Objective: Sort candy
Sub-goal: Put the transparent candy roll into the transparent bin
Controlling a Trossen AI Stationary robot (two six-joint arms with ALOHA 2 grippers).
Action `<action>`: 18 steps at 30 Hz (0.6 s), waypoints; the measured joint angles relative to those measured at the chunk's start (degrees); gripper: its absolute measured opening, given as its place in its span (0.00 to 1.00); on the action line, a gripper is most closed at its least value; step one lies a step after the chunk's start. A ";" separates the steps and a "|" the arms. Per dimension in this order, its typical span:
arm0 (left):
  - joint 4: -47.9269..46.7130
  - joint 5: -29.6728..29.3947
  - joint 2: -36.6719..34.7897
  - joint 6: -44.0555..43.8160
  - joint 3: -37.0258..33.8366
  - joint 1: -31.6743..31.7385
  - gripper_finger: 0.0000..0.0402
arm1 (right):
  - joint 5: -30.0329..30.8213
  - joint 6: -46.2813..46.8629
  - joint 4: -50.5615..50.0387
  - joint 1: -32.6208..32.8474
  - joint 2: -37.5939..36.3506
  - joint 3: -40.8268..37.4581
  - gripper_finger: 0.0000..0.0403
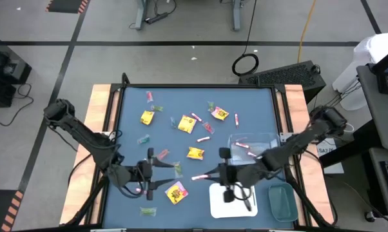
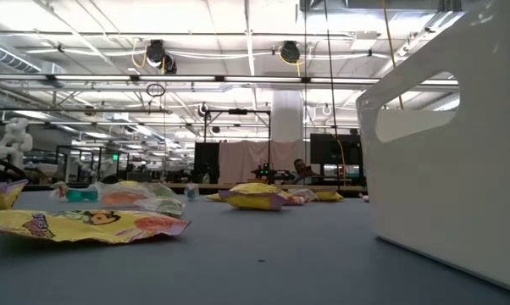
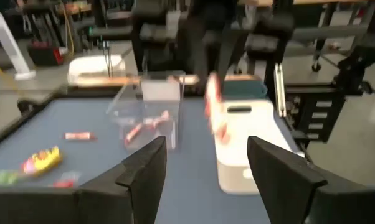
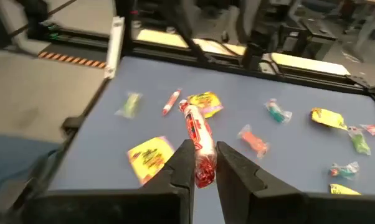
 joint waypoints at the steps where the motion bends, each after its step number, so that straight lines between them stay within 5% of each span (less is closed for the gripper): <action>1: -1.41 -0.05 0.00 -1.09 0.00 -0.19 0.57 | 0.70 0.02 -2.16 0.89 -1.32 0.00 0.09; 10: -8.30 -0.31 0.15 -8.66 0.00 -0.48 0.57 | 19.03 -1.68 -6.07 7.90 -10.09 -3.75 0.09; 18: -8.27 -0.29 0.15 -8.66 -0.02 -0.47 0.57 | 22.09 -2.72 10.70 7.94 -13.34 -15.08 0.09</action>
